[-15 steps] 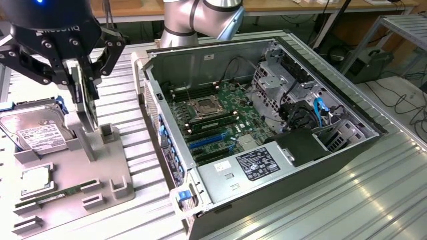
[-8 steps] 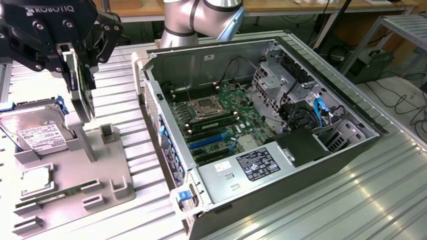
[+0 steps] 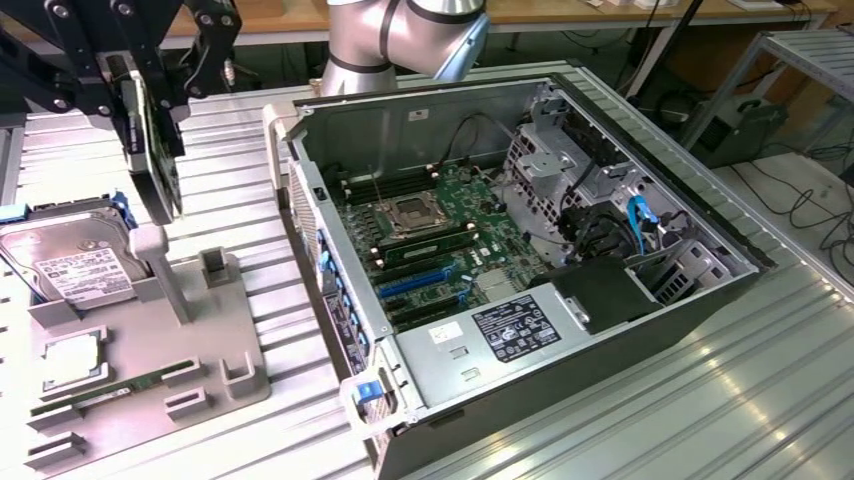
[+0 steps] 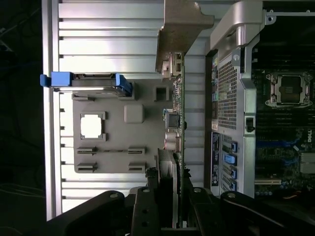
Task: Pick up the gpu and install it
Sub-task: 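Pick up the gpu and move the gpu toward the slot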
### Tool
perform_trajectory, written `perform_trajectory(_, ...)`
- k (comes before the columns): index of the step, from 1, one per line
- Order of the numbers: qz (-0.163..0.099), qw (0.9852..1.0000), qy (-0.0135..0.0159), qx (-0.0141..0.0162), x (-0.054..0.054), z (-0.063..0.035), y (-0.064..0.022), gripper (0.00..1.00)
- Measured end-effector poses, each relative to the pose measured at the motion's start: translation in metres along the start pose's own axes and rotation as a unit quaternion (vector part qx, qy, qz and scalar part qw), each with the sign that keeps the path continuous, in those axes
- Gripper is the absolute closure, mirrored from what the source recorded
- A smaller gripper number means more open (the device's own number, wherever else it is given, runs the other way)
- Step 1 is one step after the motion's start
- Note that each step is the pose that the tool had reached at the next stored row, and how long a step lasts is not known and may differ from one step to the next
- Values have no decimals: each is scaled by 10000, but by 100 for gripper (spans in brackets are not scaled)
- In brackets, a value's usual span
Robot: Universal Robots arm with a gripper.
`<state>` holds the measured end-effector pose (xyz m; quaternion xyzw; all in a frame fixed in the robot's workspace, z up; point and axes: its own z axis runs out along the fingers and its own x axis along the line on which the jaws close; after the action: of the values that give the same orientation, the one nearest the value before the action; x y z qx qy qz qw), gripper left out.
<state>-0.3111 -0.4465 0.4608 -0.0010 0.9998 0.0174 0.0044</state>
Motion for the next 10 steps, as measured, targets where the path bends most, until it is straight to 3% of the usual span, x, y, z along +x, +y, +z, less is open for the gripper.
perform_trajectory(10, -2, 10000, 0, -1, -13, -12, 1, 72)
